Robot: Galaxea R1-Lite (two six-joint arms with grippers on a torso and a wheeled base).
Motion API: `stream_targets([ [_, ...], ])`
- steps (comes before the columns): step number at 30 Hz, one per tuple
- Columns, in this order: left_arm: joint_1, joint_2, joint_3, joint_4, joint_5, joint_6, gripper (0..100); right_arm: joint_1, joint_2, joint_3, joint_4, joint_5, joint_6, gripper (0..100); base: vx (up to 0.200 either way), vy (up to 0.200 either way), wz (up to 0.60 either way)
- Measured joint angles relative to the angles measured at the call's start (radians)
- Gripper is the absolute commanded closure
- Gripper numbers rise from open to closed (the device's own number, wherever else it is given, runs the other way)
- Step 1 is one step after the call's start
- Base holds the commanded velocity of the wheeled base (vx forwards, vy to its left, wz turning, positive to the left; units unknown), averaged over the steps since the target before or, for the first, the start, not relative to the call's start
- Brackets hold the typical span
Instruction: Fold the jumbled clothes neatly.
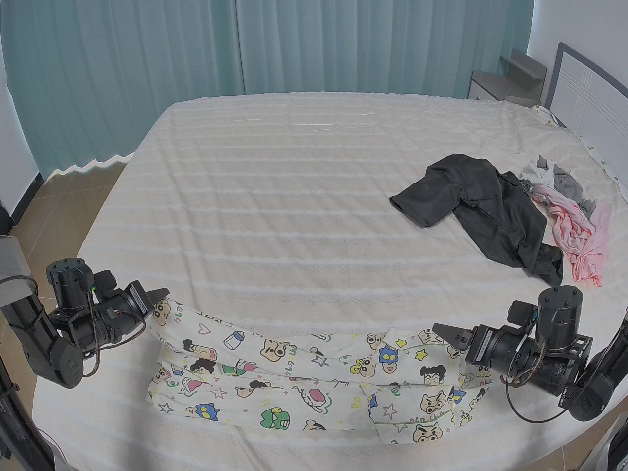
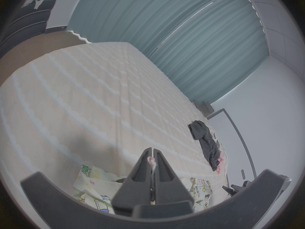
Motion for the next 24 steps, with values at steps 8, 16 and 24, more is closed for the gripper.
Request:
stream_targets([
  [8, -0.004, -0.049, -0.011, 0.001, -0.002, 0.004, 100, 0.0, 0.0, 0.0, 0.0, 0.001, 0.0, 0, 0.0, 0.0, 0.0],
  [16, -0.003, -0.074, 0.029, 0.002, -0.033, 0.037, 100, 0.0, 0.0, 0.0, 0.0, 0.002, 0.0, 0, 0.0, 0.0, 0.0],
  [24, 0.022, -0.054, 0.121, -0.001, -0.045, 0.149, 100, 0.0, 0.0, 0.0, 0.0, 0.002, 0.001, 0, 0.0, 0.0, 0.0],
])
